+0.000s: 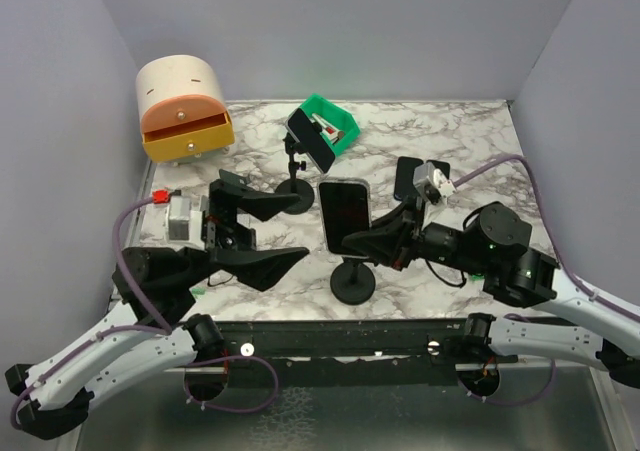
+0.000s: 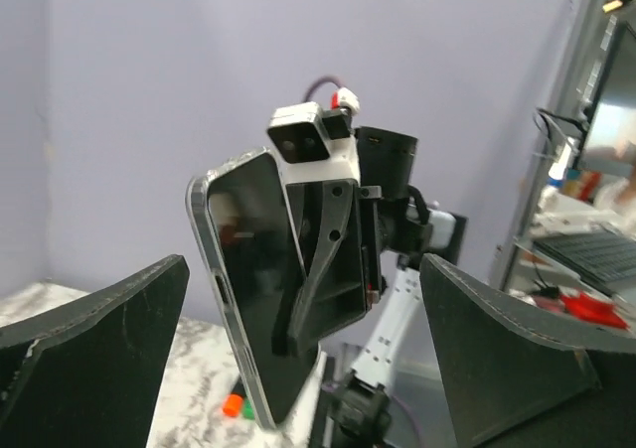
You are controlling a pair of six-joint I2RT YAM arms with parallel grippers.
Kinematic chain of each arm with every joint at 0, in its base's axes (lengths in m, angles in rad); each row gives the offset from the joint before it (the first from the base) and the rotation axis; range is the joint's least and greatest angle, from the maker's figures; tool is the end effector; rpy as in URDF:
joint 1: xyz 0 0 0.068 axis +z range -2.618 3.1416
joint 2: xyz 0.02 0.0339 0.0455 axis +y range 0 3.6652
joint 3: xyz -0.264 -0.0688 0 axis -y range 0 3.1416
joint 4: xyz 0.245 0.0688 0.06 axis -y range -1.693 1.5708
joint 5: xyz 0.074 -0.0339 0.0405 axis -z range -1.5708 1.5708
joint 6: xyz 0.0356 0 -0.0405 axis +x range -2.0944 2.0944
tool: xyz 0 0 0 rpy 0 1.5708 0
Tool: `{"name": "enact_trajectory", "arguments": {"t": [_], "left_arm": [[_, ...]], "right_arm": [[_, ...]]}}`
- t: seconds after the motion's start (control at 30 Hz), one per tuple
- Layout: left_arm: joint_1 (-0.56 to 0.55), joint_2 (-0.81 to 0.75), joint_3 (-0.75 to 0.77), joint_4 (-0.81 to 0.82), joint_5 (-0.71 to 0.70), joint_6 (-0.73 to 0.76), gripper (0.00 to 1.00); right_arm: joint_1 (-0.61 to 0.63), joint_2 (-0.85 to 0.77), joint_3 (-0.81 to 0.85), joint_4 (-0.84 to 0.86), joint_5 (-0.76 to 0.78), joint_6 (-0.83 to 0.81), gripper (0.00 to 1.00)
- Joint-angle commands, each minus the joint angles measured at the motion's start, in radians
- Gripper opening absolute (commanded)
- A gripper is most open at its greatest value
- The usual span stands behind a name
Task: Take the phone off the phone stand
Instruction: Remove the phone from the phone stand, then place the phone at the center of the board.
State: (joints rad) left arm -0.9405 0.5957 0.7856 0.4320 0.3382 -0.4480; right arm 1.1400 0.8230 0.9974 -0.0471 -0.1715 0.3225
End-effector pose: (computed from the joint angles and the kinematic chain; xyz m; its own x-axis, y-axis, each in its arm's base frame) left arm 0.0601 -0.1024 0.4295 -0.0895 -0.5707 -0.8163 0.9789 0.1009 -0.1778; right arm 0.0695 0.1657 0.4225 -0.2559 0.1911 -0.9476 -0.9330 0.2078 0.2938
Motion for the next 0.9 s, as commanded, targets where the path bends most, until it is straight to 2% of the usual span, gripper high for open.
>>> {"name": "enact_trajectory", "arguments": {"t": [0.0,0.1,0.2,0.3,0.4,0.5,0.7,0.8,0.87], "left_arm": [[0.002,-0.112,-0.070,-0.014,-0.240,0.108,0.99],[0.002,-0.170,-0.102,-0.074,-0.373,0.193,0.99],[0.002,-0.208,-0.136,-0.112,-0.465,0.276,0.99],[0.002,-0.227,-0.169,-0.127,-0.544,0.333,0.99],[0.002,-0.238,-0.206,-0.130,-0.631,0.367,0.99],[0.001,-0.249,-0.239,-0.131,-0.697,0.390,0.99],[0.002,-0.300,-0.308,-0.127,-0.757,0.390,0.99],[0.002,-0.314,-0.332,-0.128,-0.785,0.396,0.99],[0.002,-0.323,-0.349,-0.130,-0.786,0.395,0.99]], "right_arm": [[0.001,-0.029,0.129,-0.133,0.376,-0.084,0.00],[0.002,0.040,0.225,-0.265,0.605,-0.128,0.00],[0.000,0.104,0.276,-0.315,0.772,-0.152,0.00],[-0.010,0.122,0.276,-0.278,0.864,-0.173,0.00],[-0.060,0.154,0.275,-0.251,0.877,-0.184,0.00],[-0.196,0.212,0.283,-0.286,0.761,-0.129,0.00],[-0.630,0.302,0.191,-0.265,0.430,0.024,0.00],[-0.867,0.341,0.081,-0.168,0.197,0.140,0.00],[-0.924,0.387,0.019,-0.095,0.069,0.200,0.00]]}}
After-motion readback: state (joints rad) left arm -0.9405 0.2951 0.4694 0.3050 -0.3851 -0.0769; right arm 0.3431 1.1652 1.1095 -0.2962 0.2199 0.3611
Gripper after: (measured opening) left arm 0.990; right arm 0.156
